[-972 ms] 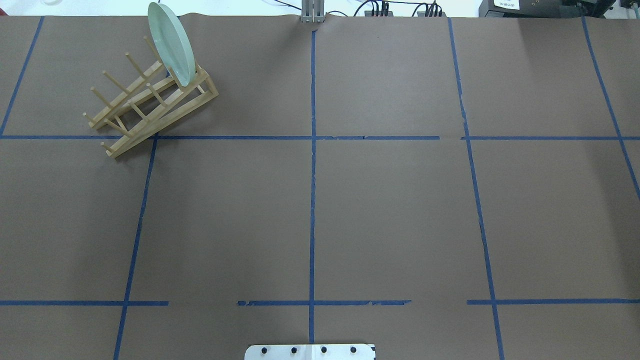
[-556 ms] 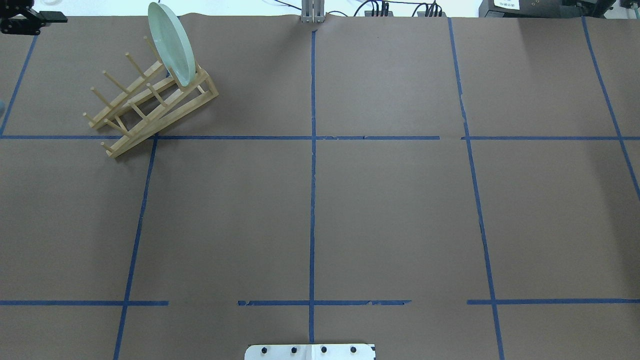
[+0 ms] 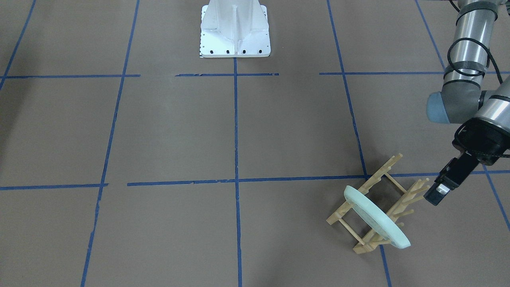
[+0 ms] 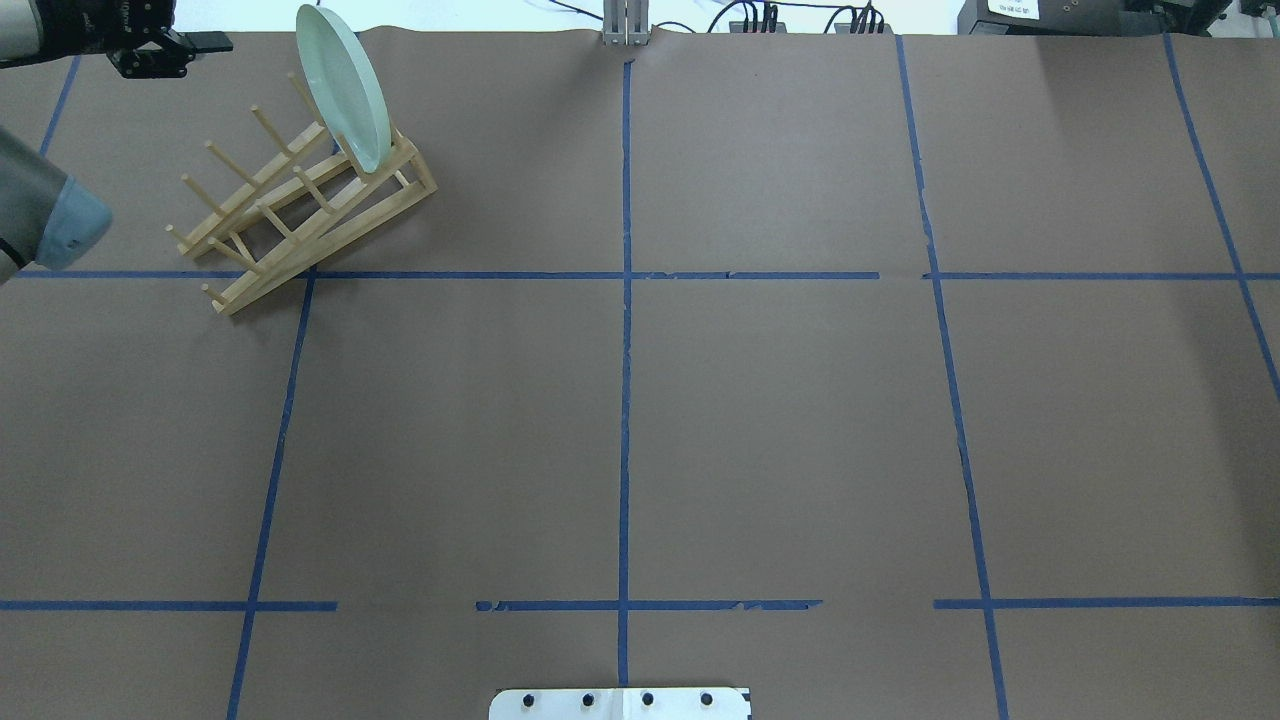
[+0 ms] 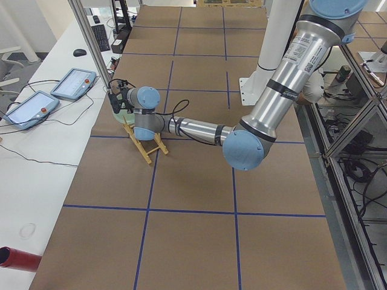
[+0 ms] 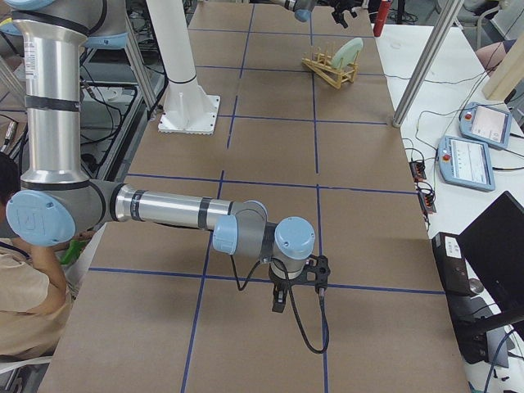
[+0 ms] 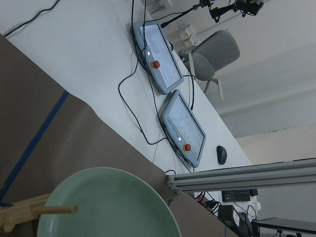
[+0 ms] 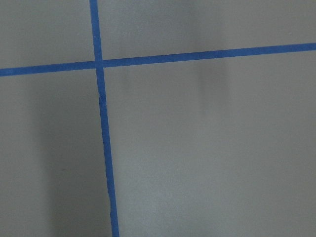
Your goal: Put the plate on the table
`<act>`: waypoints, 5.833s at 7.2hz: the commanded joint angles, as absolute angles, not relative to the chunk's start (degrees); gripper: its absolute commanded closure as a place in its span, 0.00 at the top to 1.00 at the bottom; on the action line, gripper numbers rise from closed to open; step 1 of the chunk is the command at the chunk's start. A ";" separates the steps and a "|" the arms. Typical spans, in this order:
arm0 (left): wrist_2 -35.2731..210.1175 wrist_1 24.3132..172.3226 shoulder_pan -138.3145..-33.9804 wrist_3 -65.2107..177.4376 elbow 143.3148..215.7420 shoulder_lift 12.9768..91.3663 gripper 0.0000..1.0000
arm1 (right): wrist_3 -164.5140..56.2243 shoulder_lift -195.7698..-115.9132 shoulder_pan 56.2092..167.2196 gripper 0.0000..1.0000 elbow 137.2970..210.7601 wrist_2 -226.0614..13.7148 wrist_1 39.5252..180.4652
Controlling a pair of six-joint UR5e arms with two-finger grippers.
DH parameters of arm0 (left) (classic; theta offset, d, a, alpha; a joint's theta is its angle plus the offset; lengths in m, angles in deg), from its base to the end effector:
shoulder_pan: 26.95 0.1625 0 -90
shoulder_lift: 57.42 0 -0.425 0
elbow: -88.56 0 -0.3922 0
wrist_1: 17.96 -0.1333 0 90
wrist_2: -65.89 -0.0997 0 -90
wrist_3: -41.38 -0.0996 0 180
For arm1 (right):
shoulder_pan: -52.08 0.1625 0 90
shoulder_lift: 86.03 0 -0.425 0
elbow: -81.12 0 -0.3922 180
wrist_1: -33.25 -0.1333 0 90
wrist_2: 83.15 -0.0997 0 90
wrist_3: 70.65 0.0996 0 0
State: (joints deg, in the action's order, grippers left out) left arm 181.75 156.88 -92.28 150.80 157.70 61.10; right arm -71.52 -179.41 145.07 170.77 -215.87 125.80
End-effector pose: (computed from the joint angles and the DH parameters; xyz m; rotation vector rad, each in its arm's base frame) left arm 0.2008 -0.6525 0.3801 0.3054 1.6382 -0.7741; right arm 0.0895 -0.4534 0.6959 -0.0793 -0.7481 0.0761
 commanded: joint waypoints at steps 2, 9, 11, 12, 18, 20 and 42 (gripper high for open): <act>179.62 157.12 -89.10 155.73 156.32 62.99 0.96 | -71.52 -179.37 145.07 1.00 170.77 -215.87 125.80; 176.46 156.77 -86.63 149.32 154.29 65.89 0.00 | -71.52 -179.37 145.07 1.00 170.77 -215.87 125.80; 176.89 154.76 -90.12 148.87 161.55 65.28 0.00 | -71.52 -179.37 145.07 1.00 170.77 -215.87 125.80; 176.89 153.87 -91.36 148.79 164.64 65.01 0.00 | -71.52 -179.46 145.07 1.00 170.77 -215.87 125.80; 177.25 90.34 -76.91 148.79 189.99 70.07 0.00 | -71.52 -179.46 145.07 1.00 170.77 -215.87 125.80; 177.16 67.75 -67.35 141.29 187.54 75.18 0.00 | -71.52 -179.46 145.07 1.00 170.77 -215.87 125.80; 199.57 71.91 -114.67 44.55 184.03 41.03 1.00 | -71.52 -179.37 145.07 1.00 170.77 -215.87 125.80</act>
